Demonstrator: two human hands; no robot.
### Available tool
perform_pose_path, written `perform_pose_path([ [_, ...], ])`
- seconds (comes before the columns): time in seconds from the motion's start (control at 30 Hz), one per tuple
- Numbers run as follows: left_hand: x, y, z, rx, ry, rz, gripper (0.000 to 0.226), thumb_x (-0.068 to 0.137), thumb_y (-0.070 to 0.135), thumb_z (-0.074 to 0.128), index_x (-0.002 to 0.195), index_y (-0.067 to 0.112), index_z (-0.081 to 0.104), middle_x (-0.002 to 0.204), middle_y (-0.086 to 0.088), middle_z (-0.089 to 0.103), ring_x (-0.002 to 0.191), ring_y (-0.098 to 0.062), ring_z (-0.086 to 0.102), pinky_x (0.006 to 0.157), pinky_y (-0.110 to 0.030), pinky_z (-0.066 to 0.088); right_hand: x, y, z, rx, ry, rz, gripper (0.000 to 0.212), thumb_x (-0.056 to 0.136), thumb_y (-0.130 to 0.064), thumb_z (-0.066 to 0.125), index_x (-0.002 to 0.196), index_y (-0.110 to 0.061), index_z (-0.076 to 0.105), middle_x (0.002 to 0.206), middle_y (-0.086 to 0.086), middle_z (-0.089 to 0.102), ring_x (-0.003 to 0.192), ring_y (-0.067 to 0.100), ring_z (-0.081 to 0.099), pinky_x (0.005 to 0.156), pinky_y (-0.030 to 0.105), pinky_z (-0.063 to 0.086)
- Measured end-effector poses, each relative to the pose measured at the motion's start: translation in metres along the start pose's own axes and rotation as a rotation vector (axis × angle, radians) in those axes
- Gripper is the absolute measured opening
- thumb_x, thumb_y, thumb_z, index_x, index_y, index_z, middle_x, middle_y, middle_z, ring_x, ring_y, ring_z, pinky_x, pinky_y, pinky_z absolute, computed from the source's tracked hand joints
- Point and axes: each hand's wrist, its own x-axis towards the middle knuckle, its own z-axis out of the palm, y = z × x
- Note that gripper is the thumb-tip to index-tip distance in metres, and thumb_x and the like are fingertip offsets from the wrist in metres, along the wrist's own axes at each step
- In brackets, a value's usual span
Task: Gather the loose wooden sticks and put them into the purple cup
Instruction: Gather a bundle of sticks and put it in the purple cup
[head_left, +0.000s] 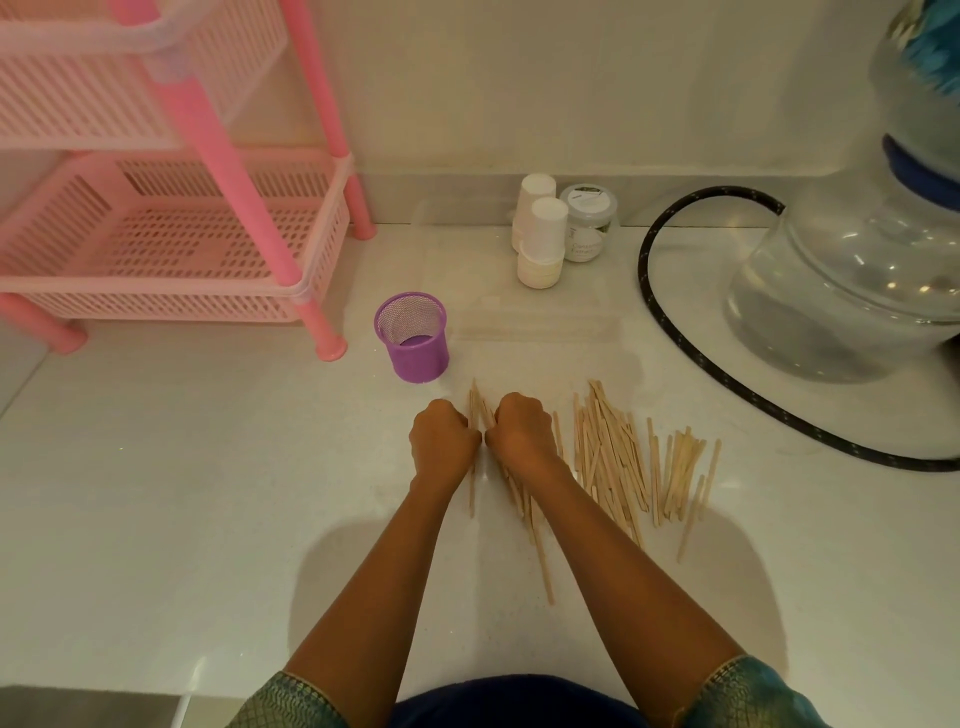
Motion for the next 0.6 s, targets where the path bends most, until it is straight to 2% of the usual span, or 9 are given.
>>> perform_pose_path([
  [0.07,-0.003,0.0,0.002,-0.022,0.012,0.001,0.013,0.081,0.005,0.063,0.068,0.004,0.06,0.057,-0.001,0.049,0.05,-0.009,0.045,0.047,-0.016,0.03,0.0,0.002,0.0,0.04,-0.014,0.006,0.02,0.089,-0.01,0.059,0.071,-0.01,0.051,0.066,0.003,0.047,0.066,0.02,0.051,0.06,0.025,0.039],
  [0.13,-0.003,0.0,0.001,-0.047,0.011,-0.006,0.007,0.083,0.008,0.065,0.078,0.004,0.067,0.069,-0.004,0.059,0.059,-0.012,0.053,0.05,-0.017,0.036,-0.001,0.005,-0.003,0.096,-0.024,0.015,0.016,0.087,-0.009,0.06,0.073,-0.008,0.053,0.06,0.0,0.043,0.055,0.016,0.046,0.051,0.023,0.035],
  [0.2,-0.002,-0.003,0.0,-0.055,-0.007,-0.005,0.007,0.084,0.01,0.065,0.078,0.006,0.068,0.073,-0.006,0.063,0.061,-0.014,0.056,0.05,-0.016,0.039,-0.002,0.008,-0.005,0.145,-0.033,0.021,0.011,0.085,-0.007,0.061,0.075,-0.007,0.057,0.061,0.002,0.047,0.053,0.015,0.047,0.049,0.021,0.035],
  [0.27,-0.002,-0.005,-0.001,-0.06,-0.02,-0.007,0.008,0.084,0.012,0.066,0.077,0.009,0.068,0.075,-0.008,0.066,0.061,-0.014,0.057,0.052,-0.015,0.041,-0.002,0.013,-0.006,0.191,-0.044,0.023,0.011,0.084,-0.006,0.061,0.074,-0.005,0.061,0.063,0.004,0.051,0.057,0.017,0.051,0.053,0.023,0.039],
  [0.37,-0.003,-0.009,-0.003,-0.115,-0.03,-0.02,0.009,0.084,0.012,0.068,0.086,0.005,0.073,0.077,-0.007,0.066,0.068,-0.018,0.061,0.063,-0.024,0.05,-0.004,0.021,-0.007,0.29,-0.034,0.022,0.012,0.084,-0.006,0.063,0.081,0.004,0.069,0.068,0.008,0.056,0.063,0.02,0.054,0.059,0.026,0.042],
  [0.47,-0.006,-0.012,-0.004,-0.185,-0.056,-0.025,0.013,0.085,0.012,0.068,0.092,0.005,0.075,0.083,-0.007,0.069,0.076,-0.02,0.064,0.073,-0.031,0.054,-0.008,0.026,-0.009,0.383,-0.029,0.023,0.019,0.084,-0.011,0.067,0.085,0.008,0.069,0.07,0.011,0.056,0.067,0.022,0.053,0.064,0.031,0.046],
  [0.53,-0.008,-0.013,-0.005,-0.227,-0.07,-0.016,0.016,0.086,0.014,0.069,0.099,0.006,0.075,0.093,-0.008,0.071,0.081,-0.02,0.065,0.077,-0.032,0.054,-0.011,0.028,-0.014,0.453,-0.026,0.02,0.024,0.084,-0.015,0.069,0.082,0.008,0.068,0.073,0.013,0.06,0.071,0.023,0.057,0.076,0.037,0.053],
  [0.6,-0.009,-0.014,-0.006,-0.275,-0.077,-0.014,0.018,0.086,0.014,0.069,0.1,0.006,0.074,0.098,-0.008,0.071,0.084,-0.022,0.067,0.083,-0.035,0.056,-0.016,0.028,-0.022,0.514,-0.029,0.021,0.019,0.085,-0.015,0.07,0.09,0.003,0.071,0.091,0.016,0.07,0.089,0.027,0.065,0.088,0.037,0.051],
])
